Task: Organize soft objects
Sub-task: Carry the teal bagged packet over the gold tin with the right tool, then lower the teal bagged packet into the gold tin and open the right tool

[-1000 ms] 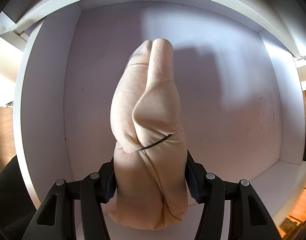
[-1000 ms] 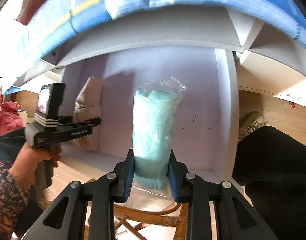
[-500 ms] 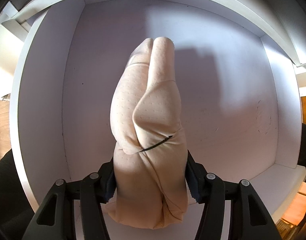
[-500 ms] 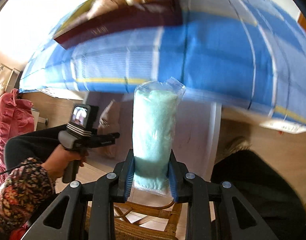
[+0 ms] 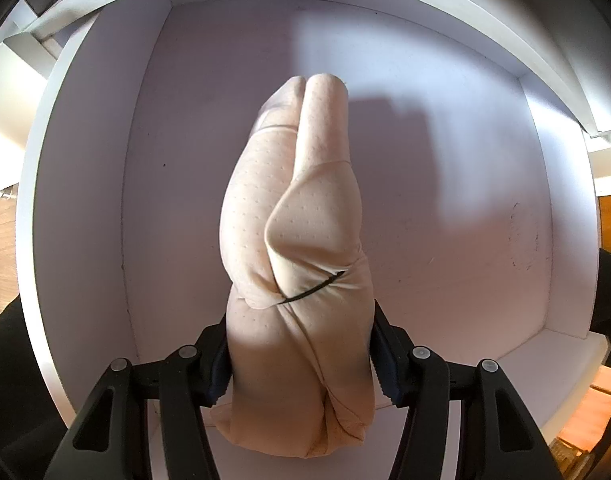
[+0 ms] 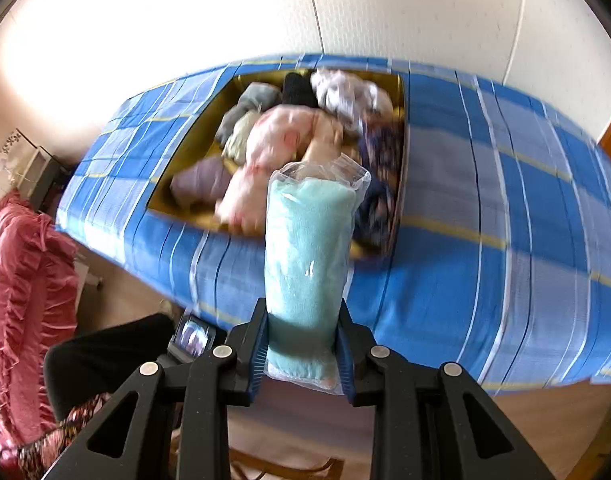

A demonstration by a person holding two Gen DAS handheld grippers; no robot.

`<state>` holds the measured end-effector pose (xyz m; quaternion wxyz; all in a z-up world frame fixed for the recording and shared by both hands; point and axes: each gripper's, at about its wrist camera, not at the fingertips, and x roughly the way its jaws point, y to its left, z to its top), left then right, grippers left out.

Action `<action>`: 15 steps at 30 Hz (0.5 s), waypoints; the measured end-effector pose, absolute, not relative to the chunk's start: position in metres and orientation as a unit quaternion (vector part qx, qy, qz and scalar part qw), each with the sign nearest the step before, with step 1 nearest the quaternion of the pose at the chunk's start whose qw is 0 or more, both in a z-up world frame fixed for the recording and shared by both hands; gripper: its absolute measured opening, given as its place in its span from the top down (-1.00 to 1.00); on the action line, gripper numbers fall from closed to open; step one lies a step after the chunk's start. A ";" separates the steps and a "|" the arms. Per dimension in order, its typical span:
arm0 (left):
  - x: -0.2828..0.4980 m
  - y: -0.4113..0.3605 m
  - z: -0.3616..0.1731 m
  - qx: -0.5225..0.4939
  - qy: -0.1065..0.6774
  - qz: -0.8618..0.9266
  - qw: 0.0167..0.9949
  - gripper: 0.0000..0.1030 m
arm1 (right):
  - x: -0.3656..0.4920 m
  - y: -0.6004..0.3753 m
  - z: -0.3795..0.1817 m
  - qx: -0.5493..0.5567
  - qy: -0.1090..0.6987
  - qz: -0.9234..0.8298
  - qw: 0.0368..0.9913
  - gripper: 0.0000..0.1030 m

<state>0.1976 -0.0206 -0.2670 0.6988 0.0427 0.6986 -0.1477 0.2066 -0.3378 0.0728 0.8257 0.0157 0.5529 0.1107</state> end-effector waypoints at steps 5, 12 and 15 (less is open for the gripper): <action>0.195 -0.023 -0.273 0.040 0.699 -0.149 0.698 -0.14 | 0.243 -0.318 0.072 -0.019 0.552 0.095 0.828 0.43; 0.193 -0.025 -0.273 0.041 0.699 -0.148 0.699 -0.14 | 0.277 -0.299 0.053 -0.057 0.556 0.082 0.826 0.43; 0.193 -0.025 -0.274 0.040 0.700 -0.148 0.698 -0.14 | 0.288 -0.297 0.043 -0.060 0.564 0.083 0.819 0.43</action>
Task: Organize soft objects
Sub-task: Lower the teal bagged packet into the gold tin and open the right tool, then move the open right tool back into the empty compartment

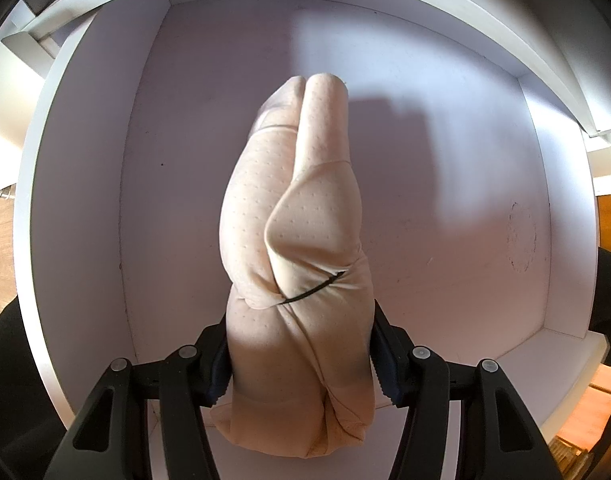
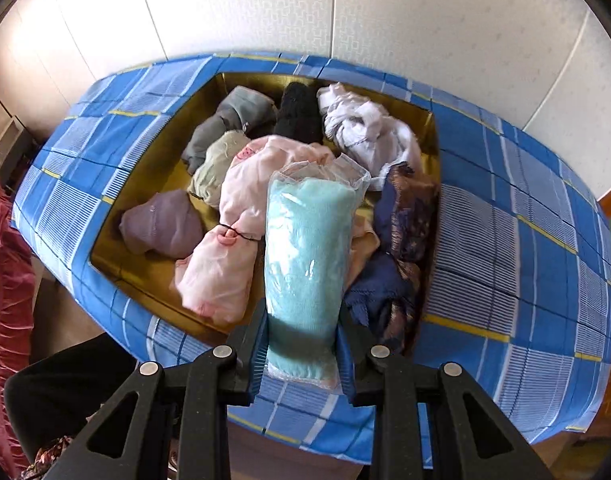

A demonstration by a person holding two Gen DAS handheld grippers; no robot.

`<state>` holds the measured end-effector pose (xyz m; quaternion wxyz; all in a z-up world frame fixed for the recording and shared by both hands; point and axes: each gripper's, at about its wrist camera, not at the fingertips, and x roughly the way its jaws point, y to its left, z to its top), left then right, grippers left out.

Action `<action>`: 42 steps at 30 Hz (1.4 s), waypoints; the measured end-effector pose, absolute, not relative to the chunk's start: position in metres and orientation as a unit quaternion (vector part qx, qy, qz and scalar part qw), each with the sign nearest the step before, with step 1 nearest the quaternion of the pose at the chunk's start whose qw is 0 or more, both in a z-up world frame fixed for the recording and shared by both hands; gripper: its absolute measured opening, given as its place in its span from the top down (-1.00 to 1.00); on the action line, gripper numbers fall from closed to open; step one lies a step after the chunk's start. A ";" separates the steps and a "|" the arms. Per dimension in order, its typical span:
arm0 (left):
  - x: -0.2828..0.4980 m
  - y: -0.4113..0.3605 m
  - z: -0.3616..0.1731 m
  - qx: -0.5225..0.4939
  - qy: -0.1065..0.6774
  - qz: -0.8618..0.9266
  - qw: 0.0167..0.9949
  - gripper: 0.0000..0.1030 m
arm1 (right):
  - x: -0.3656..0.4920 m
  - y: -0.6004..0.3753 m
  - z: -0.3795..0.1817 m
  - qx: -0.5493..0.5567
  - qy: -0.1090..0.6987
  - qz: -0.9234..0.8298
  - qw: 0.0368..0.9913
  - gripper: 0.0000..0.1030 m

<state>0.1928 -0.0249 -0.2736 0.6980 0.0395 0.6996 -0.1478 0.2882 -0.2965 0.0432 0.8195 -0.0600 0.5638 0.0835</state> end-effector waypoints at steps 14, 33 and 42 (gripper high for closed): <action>0.194 -0.019 -0.274 0.035 0.703 -0.147 0.695 -0.15 | 0.313 -0.297 -0.008 -0.065 0.608 0.064 0.789 0.43; 0.190 -0.019 -0.276 0.028 0.704 -0.146 0.694 -0.15 | 0.282 -0.322 0.020 0.063 0.543 0.119 0.829 0.50; 0.189 -0.021 -0.277 0.027 0.706 -0.146 0.693 -0.15 | 0.282 -0.311 0.012 0.050 0.541 0.105 0.833 0.45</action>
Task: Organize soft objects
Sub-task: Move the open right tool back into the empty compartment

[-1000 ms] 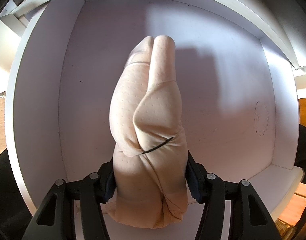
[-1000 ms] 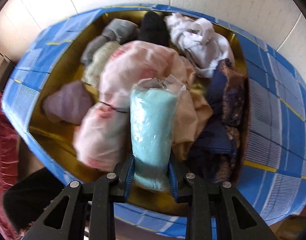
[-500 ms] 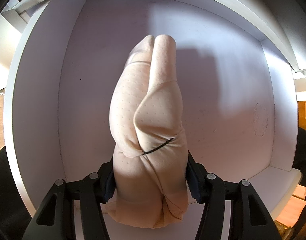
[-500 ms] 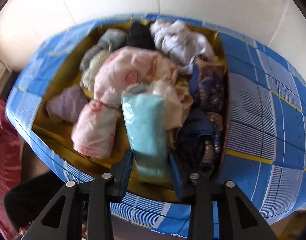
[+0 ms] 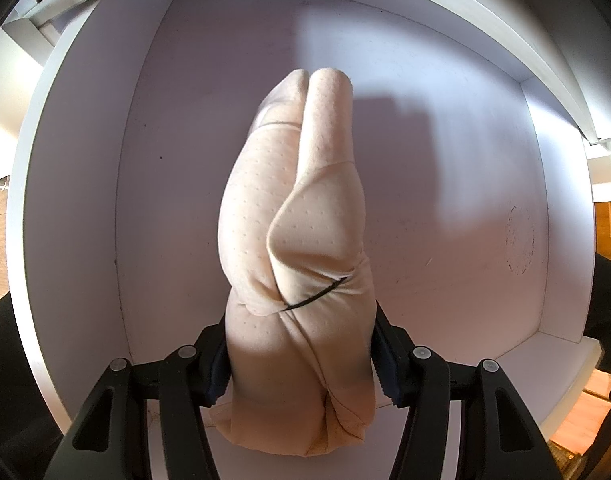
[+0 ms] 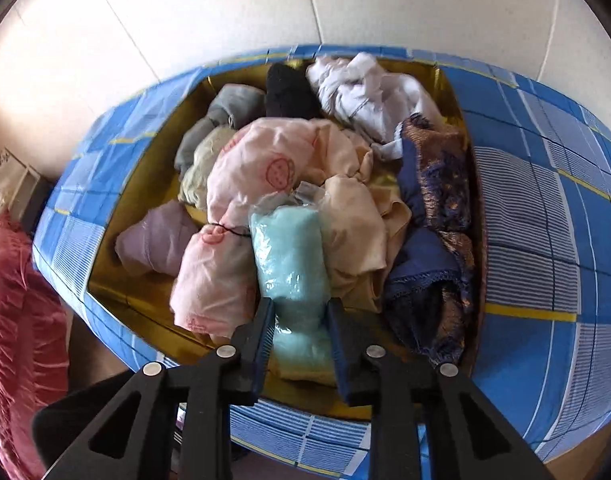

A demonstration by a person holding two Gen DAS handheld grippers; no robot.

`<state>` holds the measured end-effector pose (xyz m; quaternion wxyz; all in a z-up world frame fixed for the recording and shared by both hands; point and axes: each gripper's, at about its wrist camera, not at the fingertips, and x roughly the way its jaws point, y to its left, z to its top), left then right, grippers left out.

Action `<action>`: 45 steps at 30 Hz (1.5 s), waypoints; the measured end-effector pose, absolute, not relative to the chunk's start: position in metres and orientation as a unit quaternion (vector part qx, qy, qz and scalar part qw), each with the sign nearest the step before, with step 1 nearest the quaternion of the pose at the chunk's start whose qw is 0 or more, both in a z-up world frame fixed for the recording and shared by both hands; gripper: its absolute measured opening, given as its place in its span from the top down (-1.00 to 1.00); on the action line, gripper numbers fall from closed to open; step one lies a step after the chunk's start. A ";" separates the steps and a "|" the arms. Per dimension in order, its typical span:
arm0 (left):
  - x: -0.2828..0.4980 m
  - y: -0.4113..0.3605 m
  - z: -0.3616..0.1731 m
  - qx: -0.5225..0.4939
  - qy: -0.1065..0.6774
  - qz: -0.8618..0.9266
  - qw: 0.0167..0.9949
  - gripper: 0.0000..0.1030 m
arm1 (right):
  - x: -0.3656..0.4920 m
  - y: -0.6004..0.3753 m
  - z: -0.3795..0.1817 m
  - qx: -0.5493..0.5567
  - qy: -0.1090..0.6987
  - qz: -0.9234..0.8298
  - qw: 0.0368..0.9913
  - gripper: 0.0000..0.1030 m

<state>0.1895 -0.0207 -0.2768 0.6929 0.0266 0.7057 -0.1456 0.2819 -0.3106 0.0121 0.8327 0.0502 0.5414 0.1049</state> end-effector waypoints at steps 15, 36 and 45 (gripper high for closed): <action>0.185 -0.023 -0.264 0.033 0.688 -0.147 0.710 -0.03 | 0.187 -0.327 0.036 -0.020 0.453 0.106 0.885 0.37; 0.155 -0.022 -0.226 0.038 0.652 -0.161 0.740 -0.01 | 0.099 -0.324 -0.072 -0.027 0.498 0.105 0.860 0.37; 0.124 -0.032 -0.172 0.072 0.603 -0.211 0.766 0.00 | 0.098 -0.329 -0.138 -0.009 0.572 0.095 0.815 0.37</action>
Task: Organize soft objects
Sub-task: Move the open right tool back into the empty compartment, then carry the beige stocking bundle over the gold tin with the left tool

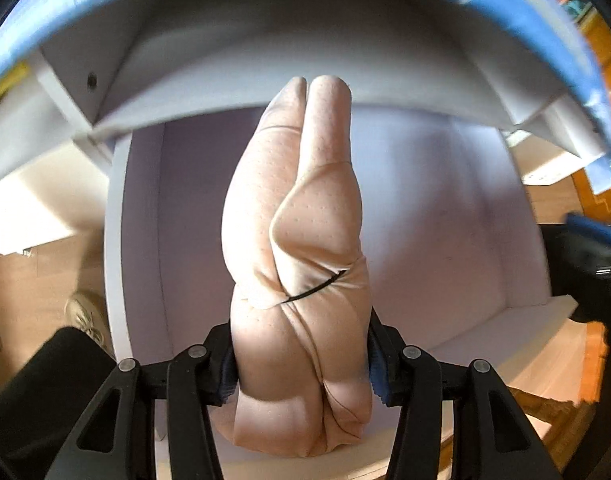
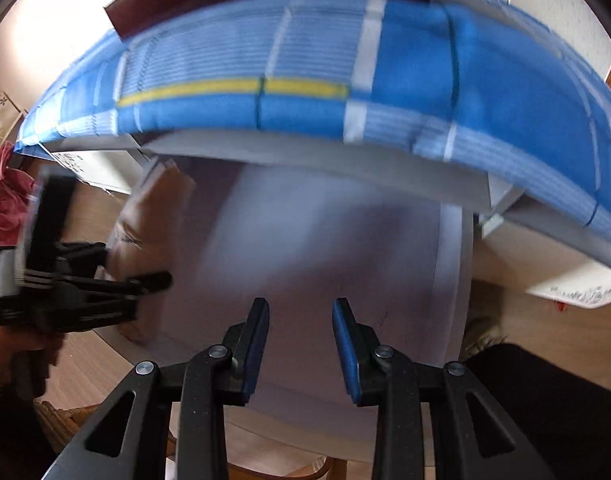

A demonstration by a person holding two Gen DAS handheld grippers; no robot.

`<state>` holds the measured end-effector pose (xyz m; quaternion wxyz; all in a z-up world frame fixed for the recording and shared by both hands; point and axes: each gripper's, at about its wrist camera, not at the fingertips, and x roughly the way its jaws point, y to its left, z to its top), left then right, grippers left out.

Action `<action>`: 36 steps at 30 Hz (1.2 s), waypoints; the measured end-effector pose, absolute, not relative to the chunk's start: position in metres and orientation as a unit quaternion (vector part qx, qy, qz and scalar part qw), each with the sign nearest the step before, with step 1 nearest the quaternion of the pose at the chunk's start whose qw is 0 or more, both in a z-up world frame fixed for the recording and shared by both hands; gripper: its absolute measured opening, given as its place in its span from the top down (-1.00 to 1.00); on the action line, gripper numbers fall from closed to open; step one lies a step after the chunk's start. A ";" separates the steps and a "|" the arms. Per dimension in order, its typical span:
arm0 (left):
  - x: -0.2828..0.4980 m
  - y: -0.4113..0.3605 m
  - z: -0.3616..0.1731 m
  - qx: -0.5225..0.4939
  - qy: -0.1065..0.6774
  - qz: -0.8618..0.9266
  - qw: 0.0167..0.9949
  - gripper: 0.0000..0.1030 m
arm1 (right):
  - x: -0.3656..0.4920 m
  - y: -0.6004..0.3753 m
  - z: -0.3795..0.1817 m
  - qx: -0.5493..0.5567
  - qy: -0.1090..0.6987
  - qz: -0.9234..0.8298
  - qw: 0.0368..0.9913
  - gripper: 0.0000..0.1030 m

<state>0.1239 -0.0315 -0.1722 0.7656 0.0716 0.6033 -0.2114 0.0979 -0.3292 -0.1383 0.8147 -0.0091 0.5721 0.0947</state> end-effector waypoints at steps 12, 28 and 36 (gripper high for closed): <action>0.090 -0.026 -0.090 0.116 0.535 -0.280 0.788 0.00 | 0.102 -0.333 -0.203 0.046 0.650 0.074 0.755 0.37; 0.075 -0.033 0.011 0.116 0.509 -0.357 0.774 0.00 | 0.101 -0.323 -0.210 0.056 0.663 0.092 0.741 0.37; 0.098 -0.042 0.048 0.077 0.493 -0.366 0.785 0.00 | 0.102 -0.327 -0.212 0.096 0.670 0.096 0.730 0.37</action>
